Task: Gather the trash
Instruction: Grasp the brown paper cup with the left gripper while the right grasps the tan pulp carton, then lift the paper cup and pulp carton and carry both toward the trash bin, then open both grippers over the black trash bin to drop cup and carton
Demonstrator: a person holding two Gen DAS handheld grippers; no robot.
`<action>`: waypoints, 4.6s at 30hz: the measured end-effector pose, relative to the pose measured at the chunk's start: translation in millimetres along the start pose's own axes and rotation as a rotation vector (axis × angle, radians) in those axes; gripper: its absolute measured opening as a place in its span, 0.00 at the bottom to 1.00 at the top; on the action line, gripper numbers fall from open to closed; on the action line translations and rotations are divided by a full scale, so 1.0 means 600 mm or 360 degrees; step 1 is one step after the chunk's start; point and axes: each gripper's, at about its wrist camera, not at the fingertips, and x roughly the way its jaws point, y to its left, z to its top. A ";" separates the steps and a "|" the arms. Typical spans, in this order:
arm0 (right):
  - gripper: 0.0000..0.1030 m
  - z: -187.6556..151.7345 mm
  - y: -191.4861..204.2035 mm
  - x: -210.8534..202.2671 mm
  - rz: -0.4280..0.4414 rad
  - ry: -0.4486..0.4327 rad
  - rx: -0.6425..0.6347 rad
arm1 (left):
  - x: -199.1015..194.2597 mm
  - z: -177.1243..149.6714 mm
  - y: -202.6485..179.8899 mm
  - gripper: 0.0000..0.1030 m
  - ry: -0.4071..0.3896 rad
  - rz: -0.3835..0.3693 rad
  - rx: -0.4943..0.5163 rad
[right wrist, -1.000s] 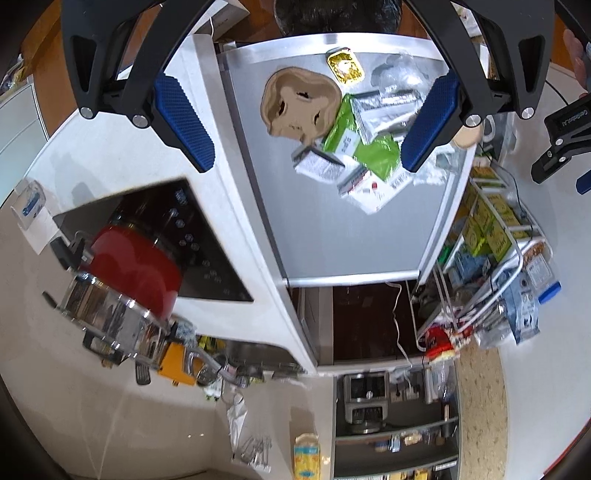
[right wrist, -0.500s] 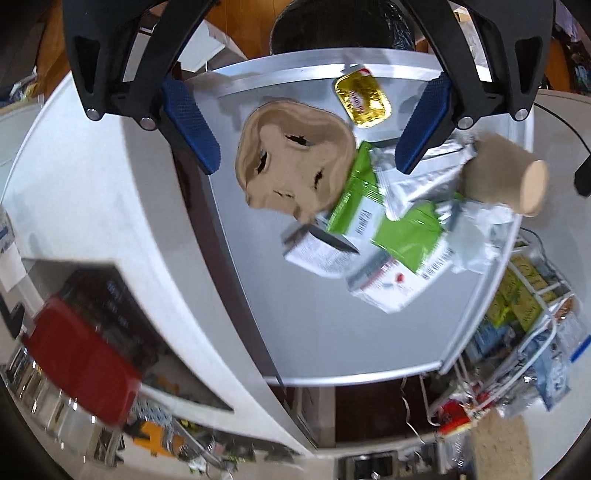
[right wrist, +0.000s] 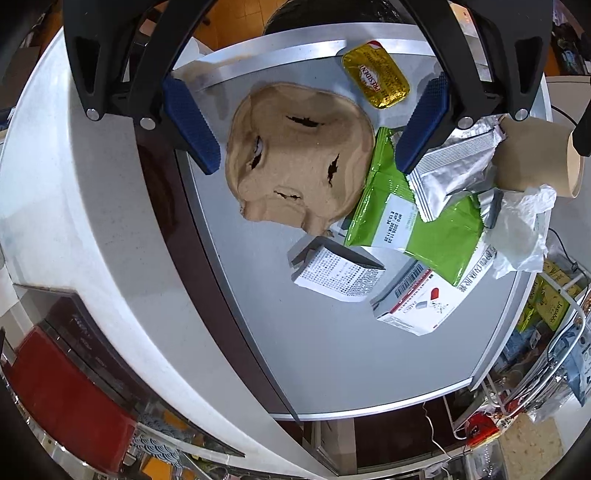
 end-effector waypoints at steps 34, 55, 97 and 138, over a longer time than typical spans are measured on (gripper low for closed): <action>0.68 -0.018 -0.028 0.033 0.0157 0.0117 0.0075 | 0.072 -0.016 0.015 0.48 0.0232 -0.0237 -0.0050; 0.66 -0.016 -0.012 0.007 0.0084 0.0037 -0.0086 | 0.017 -0.006 0.027 0.48 0.0122 -0.0209 -0.0076; 0.69 0.009 -0.061 -0.085 0.0226 -0.0136 0.0077 | -0.005 0.008 0.036 0.48 0.0079 -0.0212 -0.0148; 0.69 -0.232 -0.098 -0.198 0.0662 0.0027 -0.0054 | -0.174 -0.172 -0.078 0.48 0.0092 -0.0360 0.0128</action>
